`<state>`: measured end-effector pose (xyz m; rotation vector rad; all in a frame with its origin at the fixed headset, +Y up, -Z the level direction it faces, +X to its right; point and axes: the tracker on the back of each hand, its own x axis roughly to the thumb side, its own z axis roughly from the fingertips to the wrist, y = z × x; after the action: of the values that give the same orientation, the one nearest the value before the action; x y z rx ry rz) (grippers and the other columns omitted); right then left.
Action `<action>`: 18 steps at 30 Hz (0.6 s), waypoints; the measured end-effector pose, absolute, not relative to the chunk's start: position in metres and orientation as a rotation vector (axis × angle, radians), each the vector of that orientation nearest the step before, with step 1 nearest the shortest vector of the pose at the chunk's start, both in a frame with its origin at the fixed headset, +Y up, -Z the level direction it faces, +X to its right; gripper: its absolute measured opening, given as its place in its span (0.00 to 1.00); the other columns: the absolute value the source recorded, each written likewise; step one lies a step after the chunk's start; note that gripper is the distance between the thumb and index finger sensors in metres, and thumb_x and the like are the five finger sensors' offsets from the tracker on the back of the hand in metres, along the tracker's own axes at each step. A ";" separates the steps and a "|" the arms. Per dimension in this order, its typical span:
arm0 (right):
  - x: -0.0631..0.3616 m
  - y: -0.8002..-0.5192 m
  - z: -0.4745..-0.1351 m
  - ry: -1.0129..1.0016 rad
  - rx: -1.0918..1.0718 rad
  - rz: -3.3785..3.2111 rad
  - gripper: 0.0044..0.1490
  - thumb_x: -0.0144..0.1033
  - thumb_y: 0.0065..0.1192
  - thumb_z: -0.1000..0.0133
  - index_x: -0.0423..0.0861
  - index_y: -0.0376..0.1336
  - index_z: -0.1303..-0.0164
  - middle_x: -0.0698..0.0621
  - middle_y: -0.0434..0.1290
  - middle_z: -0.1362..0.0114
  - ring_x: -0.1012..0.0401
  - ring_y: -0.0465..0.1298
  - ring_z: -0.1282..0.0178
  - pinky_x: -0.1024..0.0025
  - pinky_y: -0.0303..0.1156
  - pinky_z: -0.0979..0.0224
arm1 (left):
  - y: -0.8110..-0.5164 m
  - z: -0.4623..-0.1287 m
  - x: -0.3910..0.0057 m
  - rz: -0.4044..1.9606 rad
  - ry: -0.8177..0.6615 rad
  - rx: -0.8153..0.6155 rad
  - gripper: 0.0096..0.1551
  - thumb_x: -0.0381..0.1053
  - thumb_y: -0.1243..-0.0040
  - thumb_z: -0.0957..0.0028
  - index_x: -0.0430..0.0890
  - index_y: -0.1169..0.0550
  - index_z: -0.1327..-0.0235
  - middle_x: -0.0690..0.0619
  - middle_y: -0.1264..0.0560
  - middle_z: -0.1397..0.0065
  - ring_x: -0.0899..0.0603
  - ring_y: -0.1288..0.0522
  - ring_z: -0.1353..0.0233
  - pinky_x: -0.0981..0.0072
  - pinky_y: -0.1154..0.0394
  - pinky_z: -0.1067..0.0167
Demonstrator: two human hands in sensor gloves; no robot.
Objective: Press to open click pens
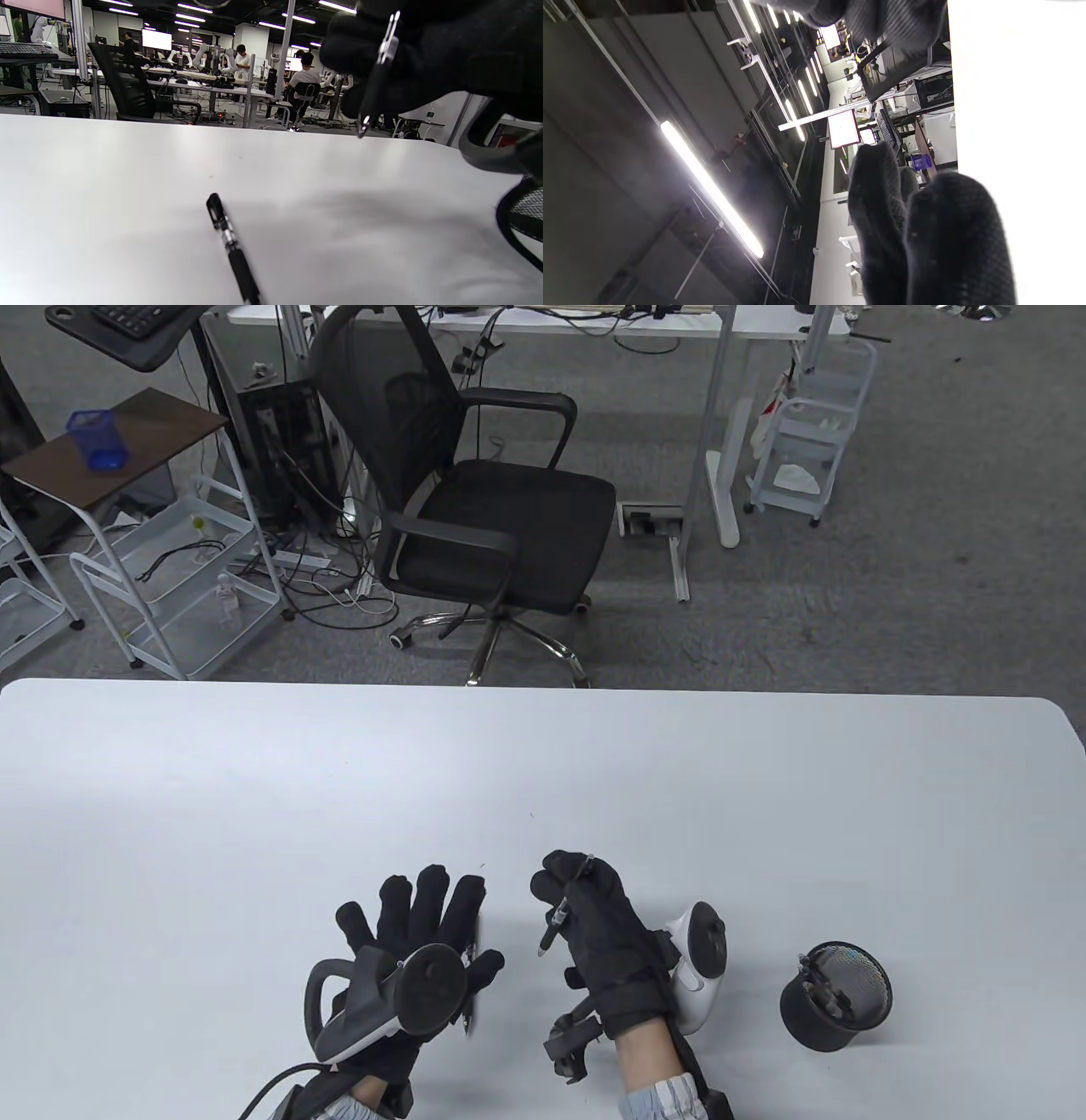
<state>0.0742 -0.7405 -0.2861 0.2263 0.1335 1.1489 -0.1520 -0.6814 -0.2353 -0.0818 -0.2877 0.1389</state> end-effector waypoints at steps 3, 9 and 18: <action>0.068 -0.744 -0.284 0.183 0.222 1.035 0.29 0.24 0.37 0.30 0.32 0.43 0.20 0.33 0.60 0.27 0.43 0.67 0.32 0.26 0.55 0.26 | -0.682 -0.235 -0.151 0.134 -0.289 -0.085 0.44 0.70 0.61 0.26 0.53 0.55 0.05 0.35 0.55 0.05 0.17 0.53 0.13 0.11 0.60 0.32; 0.055 -0.758 -0.276 0.290 0.150 0.787 0.36 0.63 0.26 0.28 0.43 0.57 0.35 0.48 0.71 0.44 0.57 0.74 0.53 0.50 0.71 0.34 | -0.681 -0.234 -0.151 0.129 -0.290 -0.080 0.44 0.70 0.61 0.26 0.53 0.55 0.05 0.35 0.55 0.05 0.17 0.53 0.13 0.11 0.60 0.32; 0.052 -0.762 -0.275 0.343 0.176 0.719 0.36 0.64 0.22 0.28 0.48 0.62 0.48 0.55 0.74 0.56 0.63 0.74 0.64 0.60 0.76 0.43 | -0.682 -0.234 -0.150 0.126 -0.288 -0.082 0.44 0.70 0.61 0.26 0.53 0.55 0.05 0.35 0.55 0.05 0.17 0.53 0.13 0.11 0.61 0.32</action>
<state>0.0520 -0.7620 -0.2752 0.1763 0.3425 0.7190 -0.1498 -0.6815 -0.2338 -0.0822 -0.2878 0.1256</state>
